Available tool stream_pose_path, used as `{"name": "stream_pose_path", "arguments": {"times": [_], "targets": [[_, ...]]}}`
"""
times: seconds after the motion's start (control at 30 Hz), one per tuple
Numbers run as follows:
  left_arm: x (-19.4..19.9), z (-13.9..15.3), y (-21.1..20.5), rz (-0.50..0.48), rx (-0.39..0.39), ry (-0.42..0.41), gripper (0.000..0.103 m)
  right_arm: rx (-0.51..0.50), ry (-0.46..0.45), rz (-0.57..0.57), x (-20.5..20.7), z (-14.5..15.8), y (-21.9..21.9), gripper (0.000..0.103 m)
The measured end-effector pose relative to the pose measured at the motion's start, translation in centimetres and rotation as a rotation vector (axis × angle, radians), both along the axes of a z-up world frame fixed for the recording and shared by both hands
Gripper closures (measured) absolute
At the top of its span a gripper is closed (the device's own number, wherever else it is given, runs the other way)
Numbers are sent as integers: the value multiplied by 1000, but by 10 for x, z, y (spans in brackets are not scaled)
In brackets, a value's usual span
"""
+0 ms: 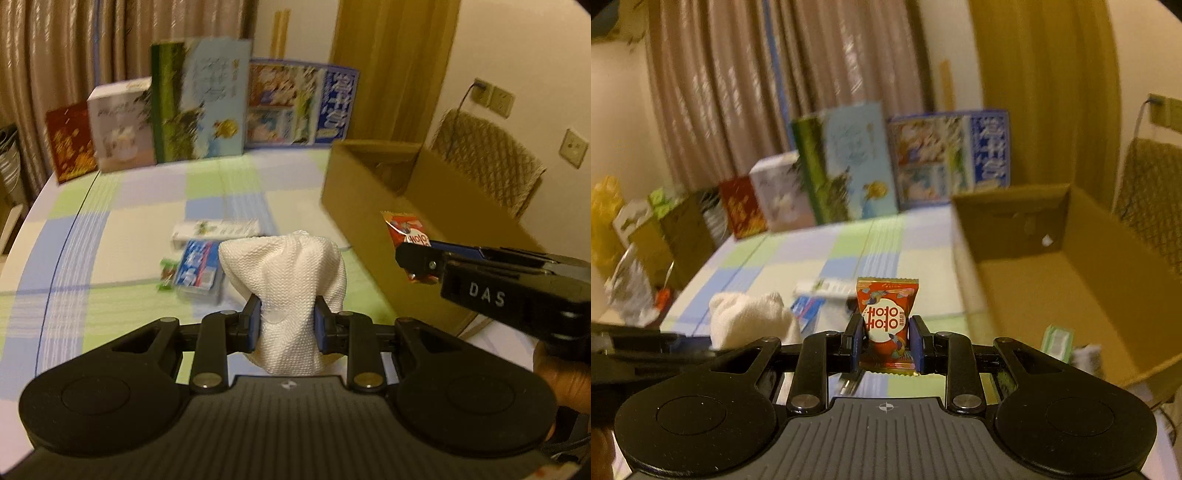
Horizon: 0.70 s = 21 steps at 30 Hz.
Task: Organize objects
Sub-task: 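Carry both items over the cardboard box and open both tools to drop them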
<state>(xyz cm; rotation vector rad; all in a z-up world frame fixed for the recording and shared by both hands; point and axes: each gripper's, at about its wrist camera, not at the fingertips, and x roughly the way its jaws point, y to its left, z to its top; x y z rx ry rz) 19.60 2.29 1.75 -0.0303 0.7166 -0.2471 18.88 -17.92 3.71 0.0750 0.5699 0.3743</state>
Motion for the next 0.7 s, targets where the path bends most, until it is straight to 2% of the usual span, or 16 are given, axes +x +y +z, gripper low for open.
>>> {"name": "stream_pose_path", "arguments": {"times": [0.3,0.5,0.7], "targets": [[19,33,-52,-71,-57,-64,79,-31,-85,-114,13,48,-77,79],[27,44,-101,-149,-107,-83,79,-49,-63,-201,17,49,-132,79],[37,35,-154,-225,-111,-57,79,-49,-39,-255,16,39,-168,79]]}}
